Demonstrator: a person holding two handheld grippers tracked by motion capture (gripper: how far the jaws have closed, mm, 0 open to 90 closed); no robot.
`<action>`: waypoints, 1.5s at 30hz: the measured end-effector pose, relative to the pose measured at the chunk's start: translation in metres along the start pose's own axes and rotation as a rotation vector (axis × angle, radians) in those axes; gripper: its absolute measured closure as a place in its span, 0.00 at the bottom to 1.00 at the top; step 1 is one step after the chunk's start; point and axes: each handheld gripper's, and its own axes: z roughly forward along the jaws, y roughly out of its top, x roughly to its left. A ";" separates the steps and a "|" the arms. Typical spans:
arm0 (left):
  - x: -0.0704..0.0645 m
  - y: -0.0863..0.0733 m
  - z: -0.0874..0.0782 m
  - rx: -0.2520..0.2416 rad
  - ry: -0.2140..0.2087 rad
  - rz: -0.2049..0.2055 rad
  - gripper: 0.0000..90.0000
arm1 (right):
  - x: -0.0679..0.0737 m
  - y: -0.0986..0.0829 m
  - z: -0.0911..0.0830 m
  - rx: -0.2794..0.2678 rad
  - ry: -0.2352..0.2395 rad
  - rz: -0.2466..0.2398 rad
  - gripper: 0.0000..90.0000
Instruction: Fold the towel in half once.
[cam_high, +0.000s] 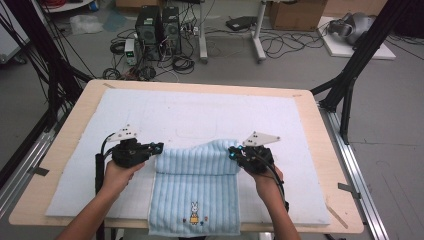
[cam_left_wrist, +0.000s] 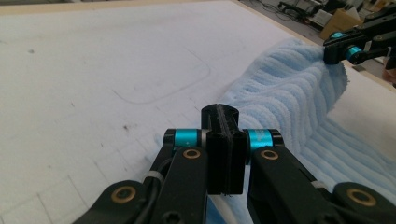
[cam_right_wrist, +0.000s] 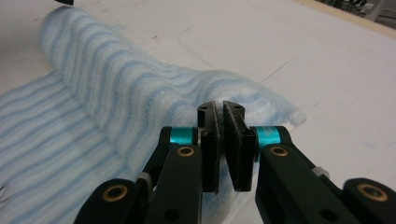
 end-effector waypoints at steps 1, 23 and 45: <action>-0.001 -0.003 -0.003 0.006 -0.007 -0.004 0.99 | 0.002 -0.004 -0.003 0.001 0.010 -0.003 0.95; 0.027 -0.021 0.021 0.116 0.144 -0.062 0.68 | -0.016 -0.025 0.006 0.022 -0.127 0.111 0.69; 0.036 -0.016 0.030 0.048 0.111 -0.137 0.98 | -0.032 -0.027 0.043 0.074 -0.085 0.156 0.97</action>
